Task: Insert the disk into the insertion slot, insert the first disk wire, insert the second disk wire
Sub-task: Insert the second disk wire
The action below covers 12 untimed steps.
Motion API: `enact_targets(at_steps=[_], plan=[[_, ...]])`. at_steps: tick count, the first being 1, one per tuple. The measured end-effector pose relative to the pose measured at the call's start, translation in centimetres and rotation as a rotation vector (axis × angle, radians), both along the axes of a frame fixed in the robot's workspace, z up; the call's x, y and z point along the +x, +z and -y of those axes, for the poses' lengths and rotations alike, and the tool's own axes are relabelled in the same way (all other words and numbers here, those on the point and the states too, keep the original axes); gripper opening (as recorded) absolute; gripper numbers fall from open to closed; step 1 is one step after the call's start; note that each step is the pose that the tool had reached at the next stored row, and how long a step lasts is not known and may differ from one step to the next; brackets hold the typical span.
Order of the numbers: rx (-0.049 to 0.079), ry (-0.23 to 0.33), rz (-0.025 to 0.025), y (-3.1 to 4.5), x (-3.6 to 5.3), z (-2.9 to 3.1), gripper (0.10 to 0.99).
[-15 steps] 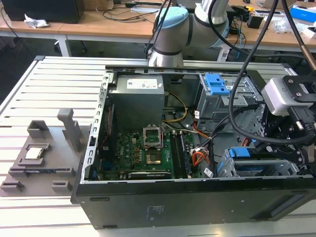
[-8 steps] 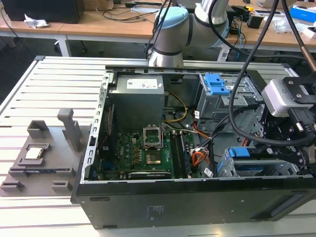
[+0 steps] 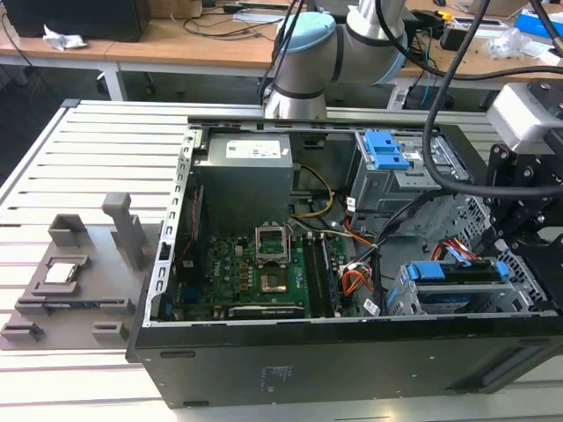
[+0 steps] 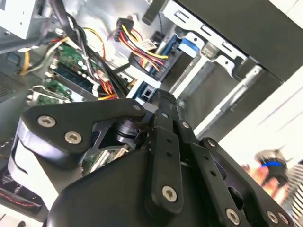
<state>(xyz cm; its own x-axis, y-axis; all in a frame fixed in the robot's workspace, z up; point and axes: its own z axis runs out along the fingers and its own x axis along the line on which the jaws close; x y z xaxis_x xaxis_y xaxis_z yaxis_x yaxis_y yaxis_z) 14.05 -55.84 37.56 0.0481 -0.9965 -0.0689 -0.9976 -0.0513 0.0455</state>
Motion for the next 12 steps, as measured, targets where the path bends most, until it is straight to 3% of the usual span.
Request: enact_targets(at_steps=[3, 5, 9, 12], plan=[[-0.063, 0.000, -0.0001, 0.34, 0.00, -0.89, 0.106], [-0.068, 0.000, 0.0000, 0.76, 0.00, -0.94, 0.106], [-0.074, 0.000, -0.0001, 2.79, 0.00, -1.02, 0.106], [-0.074, 0.000, 0.0000, 2.93, 0.00, -1.02, 0.106]])
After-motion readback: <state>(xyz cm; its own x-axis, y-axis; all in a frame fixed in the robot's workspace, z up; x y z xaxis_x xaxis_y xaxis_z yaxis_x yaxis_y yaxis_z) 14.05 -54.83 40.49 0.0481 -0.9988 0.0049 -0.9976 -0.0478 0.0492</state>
